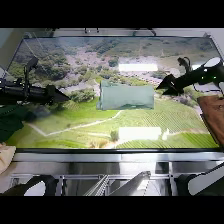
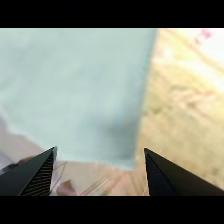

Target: Fold the shirts.

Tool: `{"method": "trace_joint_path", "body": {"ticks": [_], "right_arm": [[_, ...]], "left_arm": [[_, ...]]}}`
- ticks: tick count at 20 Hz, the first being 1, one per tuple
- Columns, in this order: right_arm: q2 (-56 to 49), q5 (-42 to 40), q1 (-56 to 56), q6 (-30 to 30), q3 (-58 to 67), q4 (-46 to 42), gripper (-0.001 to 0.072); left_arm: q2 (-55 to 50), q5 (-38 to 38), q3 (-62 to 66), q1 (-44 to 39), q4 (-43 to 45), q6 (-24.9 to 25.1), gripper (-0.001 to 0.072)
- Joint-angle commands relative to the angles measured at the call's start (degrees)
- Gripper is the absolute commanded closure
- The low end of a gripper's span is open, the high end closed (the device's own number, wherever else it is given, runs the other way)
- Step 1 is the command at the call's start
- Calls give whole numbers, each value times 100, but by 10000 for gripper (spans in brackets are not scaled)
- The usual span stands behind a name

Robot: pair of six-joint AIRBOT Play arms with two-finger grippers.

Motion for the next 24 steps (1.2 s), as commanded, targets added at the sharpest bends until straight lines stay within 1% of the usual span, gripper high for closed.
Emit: {"method": "trace_joint_path", "body": {"ticks": [1,6,8,9,10,11,13,14,16,17,19,20,21,22,23,24], "right_arm": [[-284,-479,20,-122,-407,31,95],[-597,-507,479,-234,-404,870,96],[-697,-562,702,-232,-400,1049,97],[-745,-577,804,-232,-400,1086,117],[-772,-579,898,-264,-398,1165,319],[-774,-564,973,-424,-398,1309,588],[-673,-487,1025,-498,-393,1687,673],[-551,-483,1029,-514,-385,1773,690],[-109,-494,968,-496,-363,1729,691],[133,-562,848,-358,-275,1679,692],[557,-1038,321,411,188,1379,692],[730,-1263,-31,986,452,1202,692],[927,-1342,-452,1694,695,964,692],[1145,-1241,-868,2371,828,632,692],[1436,-957,-1335,3027,861,120,692],[1709,-577,-1757,3510,859,-522,692]], "left_arm": [[2,15,-4,0,-52,-11,684],[4,17,-4,0,-52,-11,684],[4,15,-4,0,-52,-11,683],[4,7,-4,0,-52,-11,684],[2,-7,-4,0,-52,-11,683],[4,-28,-4,0,-52,-11,683],[2,-48,-4,0,-50,-9,683],[4,-48,-4,0,-48,-9,684],[4,-50,-4,0,-46,-9,684],[4,-50,-4,2,-48,-9,683],[4,-48,-4,0,-48,-9,683],[4,-50,-4,0,-48,-9,683],[4,-50,-4,0,-48,-7,683],[4,-101,-4,0,-48,0,683],[4,-160,-4,0,-46,37,683],[4,-225,-4,0,-44,109,683]]}}
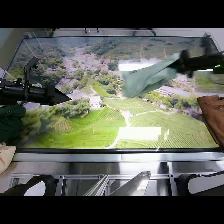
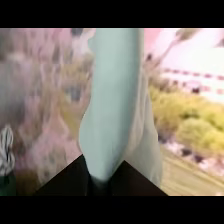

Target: Fold the shirts.

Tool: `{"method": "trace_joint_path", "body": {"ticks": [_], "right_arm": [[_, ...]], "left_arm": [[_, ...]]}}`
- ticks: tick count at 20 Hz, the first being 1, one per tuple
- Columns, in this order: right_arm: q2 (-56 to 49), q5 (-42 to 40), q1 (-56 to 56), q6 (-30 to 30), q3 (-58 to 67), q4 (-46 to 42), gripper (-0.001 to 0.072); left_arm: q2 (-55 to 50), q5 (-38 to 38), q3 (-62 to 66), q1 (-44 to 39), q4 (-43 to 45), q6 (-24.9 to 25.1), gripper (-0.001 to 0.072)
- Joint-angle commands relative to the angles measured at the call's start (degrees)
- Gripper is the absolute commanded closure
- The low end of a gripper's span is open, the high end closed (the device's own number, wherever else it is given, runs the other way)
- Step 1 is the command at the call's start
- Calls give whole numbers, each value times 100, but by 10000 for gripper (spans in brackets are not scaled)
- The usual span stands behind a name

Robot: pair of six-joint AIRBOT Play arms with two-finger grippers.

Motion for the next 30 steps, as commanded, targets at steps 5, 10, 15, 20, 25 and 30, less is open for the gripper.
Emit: {"method": "trace_joint_path", "body": {"ticks": [5,10,15,20,25,30], "right_arm": [[1663,1941,-2583,2463,-175,-5174,692],[1902,1399,-3298,2009,-2085,-5687,691],[1440,831,-3394,1453,-2761,-5711,690],[1357,1169,-3366,1075,-2704,-5729,16],[2151,1040,-3215,955,-2365,-5416,16],[2841,1095,-3128,260,-2426,-2782,19]], "left_arm": [[2,-149,0,0,9,262,683],[-2,-166,0,0,11,260,683],[-2,-243,0,0,11,258,683],[-2,-243,0,0,7,256,684],[0,-240,0,2,-4,260,684],[4,-247,0,2,-310,304,684]]}}
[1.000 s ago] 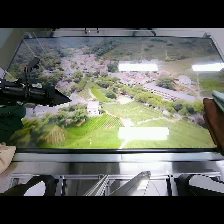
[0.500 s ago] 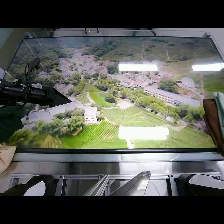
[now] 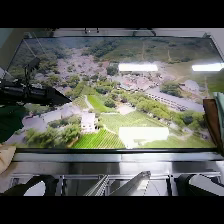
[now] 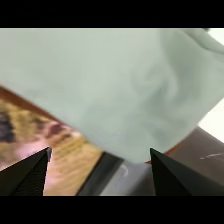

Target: Fold the shirts.

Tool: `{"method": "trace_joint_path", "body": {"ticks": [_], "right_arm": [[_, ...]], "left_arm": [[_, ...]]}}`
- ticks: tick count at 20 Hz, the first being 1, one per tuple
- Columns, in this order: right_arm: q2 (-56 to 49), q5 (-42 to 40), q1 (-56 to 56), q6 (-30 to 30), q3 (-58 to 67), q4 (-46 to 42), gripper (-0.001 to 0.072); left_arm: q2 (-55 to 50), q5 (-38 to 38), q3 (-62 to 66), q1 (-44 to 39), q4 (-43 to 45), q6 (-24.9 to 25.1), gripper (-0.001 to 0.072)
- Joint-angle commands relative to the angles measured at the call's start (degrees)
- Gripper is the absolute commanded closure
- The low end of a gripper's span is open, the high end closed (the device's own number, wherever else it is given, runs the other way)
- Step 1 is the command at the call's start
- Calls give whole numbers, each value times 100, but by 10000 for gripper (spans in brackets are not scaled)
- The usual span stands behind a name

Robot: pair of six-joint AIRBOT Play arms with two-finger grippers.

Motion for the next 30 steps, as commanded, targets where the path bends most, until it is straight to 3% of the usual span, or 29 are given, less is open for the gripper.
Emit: {"method": "trace_joint_path", "body": {"ticks": [1,2,3,9,13,16,30], "right_arm": [[424,129,181,-612,-68,2094,148],[463,234,343,-671,-120,2347,509],[514,275,584,-754,-219,2520,693],[1668,83,3071,-903,-1567,2745,691],[2739,-1117,5357,-586,-2850,2741,691],[2830,-1869,6373,-284,-3414,2741,691],[2632,-2006,6555,-297,-3438,2745,691]], "left_arm": [[11,-9,0,0,-376,175,684],[48,-2,0,0,-437,297,685],[118,4,0,0,-461,398,685],[1353,-151,-831,87,-306,426,685],[2321,-127,-2177,83,-7,428,684],[2800,-81,-2769,83,-9,455,685],[3206,-105,-2763,83,-24,472,684]]}}
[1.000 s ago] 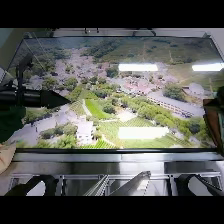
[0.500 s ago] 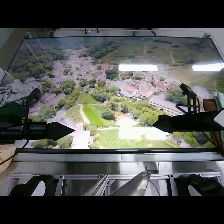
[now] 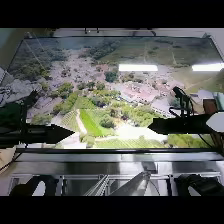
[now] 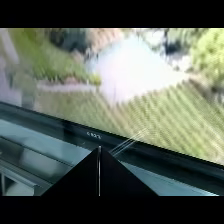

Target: Fold the shirts.

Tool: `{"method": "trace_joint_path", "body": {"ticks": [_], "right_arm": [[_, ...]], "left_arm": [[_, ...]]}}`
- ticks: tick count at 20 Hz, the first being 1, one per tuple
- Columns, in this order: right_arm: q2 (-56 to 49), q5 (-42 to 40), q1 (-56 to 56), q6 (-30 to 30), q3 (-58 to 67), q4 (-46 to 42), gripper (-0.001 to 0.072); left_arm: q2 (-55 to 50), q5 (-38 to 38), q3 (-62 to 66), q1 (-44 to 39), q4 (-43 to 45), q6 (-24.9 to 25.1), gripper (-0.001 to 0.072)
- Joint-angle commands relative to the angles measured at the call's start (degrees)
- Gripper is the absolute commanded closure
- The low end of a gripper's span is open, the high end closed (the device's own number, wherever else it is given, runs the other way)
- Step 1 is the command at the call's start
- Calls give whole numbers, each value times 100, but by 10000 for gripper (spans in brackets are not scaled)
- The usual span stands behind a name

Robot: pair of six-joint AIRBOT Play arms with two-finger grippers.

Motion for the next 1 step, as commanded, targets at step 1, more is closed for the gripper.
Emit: {"method": "trace_joint_path", "body": {"ticks": [1], "right_arm": [[-4,-9,13,4,-4,0,690]], "left_arm": [[13,-4,0,2,-7,-9,684]]}}
